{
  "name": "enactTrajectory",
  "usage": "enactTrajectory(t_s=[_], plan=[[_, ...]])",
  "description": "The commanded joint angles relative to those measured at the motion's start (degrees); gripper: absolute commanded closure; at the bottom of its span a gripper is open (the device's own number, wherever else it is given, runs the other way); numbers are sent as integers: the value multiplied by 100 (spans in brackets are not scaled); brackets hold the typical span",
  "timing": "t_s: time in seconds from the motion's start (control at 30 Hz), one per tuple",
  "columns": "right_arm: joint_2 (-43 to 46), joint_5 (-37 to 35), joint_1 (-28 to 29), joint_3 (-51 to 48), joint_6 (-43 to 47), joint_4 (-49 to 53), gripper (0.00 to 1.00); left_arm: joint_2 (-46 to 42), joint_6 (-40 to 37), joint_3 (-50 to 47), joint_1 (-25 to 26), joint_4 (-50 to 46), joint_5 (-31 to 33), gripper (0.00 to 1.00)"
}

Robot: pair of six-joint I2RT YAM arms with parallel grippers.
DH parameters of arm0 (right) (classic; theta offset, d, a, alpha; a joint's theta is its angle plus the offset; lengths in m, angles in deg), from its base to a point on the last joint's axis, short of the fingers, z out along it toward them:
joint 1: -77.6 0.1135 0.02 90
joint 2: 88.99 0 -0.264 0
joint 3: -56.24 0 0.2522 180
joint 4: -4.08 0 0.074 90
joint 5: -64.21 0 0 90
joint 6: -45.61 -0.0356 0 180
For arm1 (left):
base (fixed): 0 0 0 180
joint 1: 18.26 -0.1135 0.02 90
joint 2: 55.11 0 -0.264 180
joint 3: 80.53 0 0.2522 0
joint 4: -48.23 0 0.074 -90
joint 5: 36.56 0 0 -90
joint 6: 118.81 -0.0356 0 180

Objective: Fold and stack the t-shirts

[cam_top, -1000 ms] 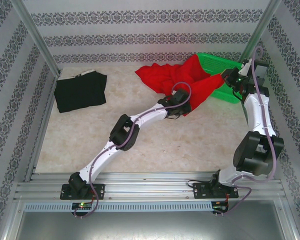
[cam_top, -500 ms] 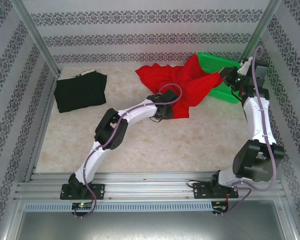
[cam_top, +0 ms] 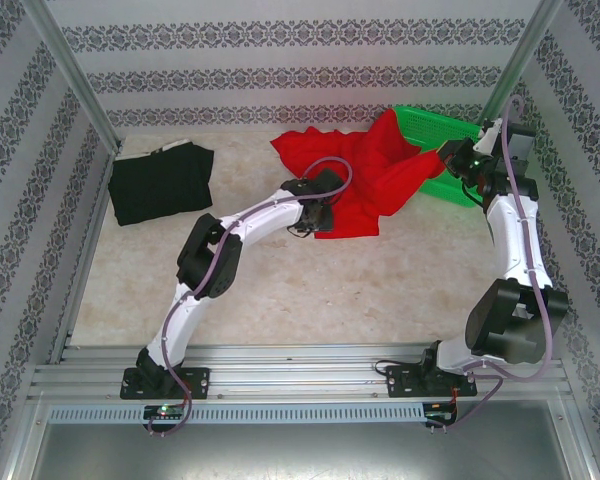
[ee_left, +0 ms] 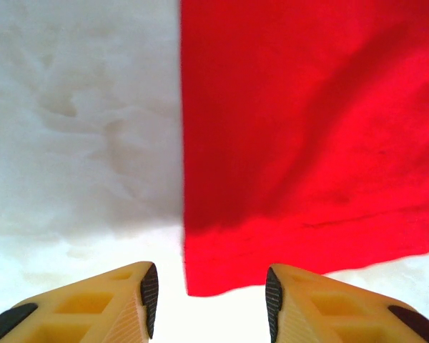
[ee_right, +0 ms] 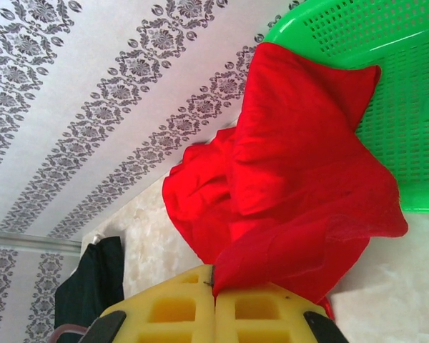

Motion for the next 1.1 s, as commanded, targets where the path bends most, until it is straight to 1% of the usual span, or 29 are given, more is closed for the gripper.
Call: enactTrajectory(t_s=[0.0,0.07,0.17,0.3,0.47,0.6,0.77,0.83,0.9,1.07], plan=[[164,-4,14,-71,107,-15,100,257,-144,175,-40,-344,125,55],[180,-3,15,-90,105,-20,100,341,-164,228,-40,-217,27,55],[201,-21,15,-82,145,28,100,551,-221,500,-31,-316,-197,56],[217,-30,8,-81,162,41,100,696,-235,564,-22,-444,-236,58],[197,13,6,-81,133,-11,100,975,-324,808,-9,-808,-221,63],[193,25,-10,-42,150,-5,100,1173,-607,1197,113,-1417,-55,67],[171,96,-38,-37,91,-76,100,1434,-965,1253,254,-1953,85,71],[142,120,-36,-31,76,-107,100,1484,-1029,1133,323,-1964,81,72],[132,136,-46,-27,81,-99,100,1504,-1036,1056,381,-1953,52,75],[122,172,-58,-35,78,-112,100,1484,-1131,1113,382,-2039,101,88]])
